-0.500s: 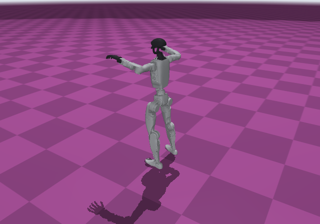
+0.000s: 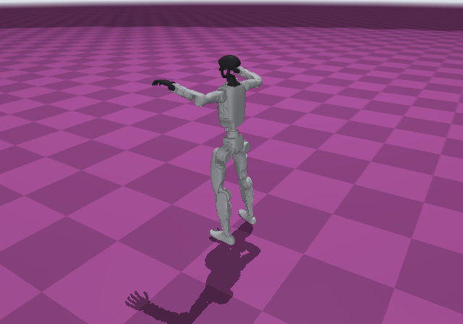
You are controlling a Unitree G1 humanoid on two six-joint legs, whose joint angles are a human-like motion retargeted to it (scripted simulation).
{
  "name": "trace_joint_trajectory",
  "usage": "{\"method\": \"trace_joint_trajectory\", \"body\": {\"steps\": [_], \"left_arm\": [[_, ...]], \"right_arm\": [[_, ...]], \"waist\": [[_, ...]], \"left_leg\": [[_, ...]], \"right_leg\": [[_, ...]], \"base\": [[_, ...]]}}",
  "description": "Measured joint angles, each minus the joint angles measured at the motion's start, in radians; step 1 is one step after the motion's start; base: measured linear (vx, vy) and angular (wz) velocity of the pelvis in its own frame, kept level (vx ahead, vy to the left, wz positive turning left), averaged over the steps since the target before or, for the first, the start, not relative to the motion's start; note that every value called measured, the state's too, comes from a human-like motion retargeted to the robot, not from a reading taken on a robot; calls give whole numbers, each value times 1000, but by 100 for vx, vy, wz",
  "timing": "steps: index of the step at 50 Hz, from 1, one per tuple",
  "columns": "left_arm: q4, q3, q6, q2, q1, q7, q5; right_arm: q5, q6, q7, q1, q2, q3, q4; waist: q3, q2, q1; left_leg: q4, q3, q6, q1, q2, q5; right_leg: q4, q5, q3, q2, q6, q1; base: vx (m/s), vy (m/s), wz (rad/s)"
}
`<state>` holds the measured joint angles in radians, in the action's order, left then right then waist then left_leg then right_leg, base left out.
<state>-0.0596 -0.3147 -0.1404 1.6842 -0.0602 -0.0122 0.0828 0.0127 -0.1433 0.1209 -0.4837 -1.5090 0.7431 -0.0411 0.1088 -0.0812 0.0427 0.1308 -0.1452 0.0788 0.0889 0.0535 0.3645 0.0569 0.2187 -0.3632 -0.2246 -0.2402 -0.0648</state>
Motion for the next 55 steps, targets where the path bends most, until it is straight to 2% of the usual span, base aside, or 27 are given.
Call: {"method": "trace_joint_trajectory", "body": {"steps": [45, 51, 55], "left_arm": [[-43, 67, 3, 9, 81, 8, 13], [-66, 58, -6, -8, 69, 54, 12], [-98, 61, -19, -83, 74, 136, -2]], "right_arm": [[-7, -4, -25, 13, 20, -5, -15], [-13, -26, -104, 9, 45, 9, -28], [-4, -49, -227, 65, 113, -13, -39]], "waist": [[-14, 2, 11], [-21, 0, 21], [-29, -1, 31]], "left_leg": [[3, 1, -6, -5, -2, 6], [5, -1, -6, 0, -4, 5], [2, -2, -8, 4, -8, 5]], "right_leg": [[1, 1, -2, -2, 4, 6], [1, -1, 2, -4, 1, 0], [-1, -2, 3, -7, -3, -4]], "base": [[0, 0, 0], [0, 0, 0], [0, 0, 0]]}}
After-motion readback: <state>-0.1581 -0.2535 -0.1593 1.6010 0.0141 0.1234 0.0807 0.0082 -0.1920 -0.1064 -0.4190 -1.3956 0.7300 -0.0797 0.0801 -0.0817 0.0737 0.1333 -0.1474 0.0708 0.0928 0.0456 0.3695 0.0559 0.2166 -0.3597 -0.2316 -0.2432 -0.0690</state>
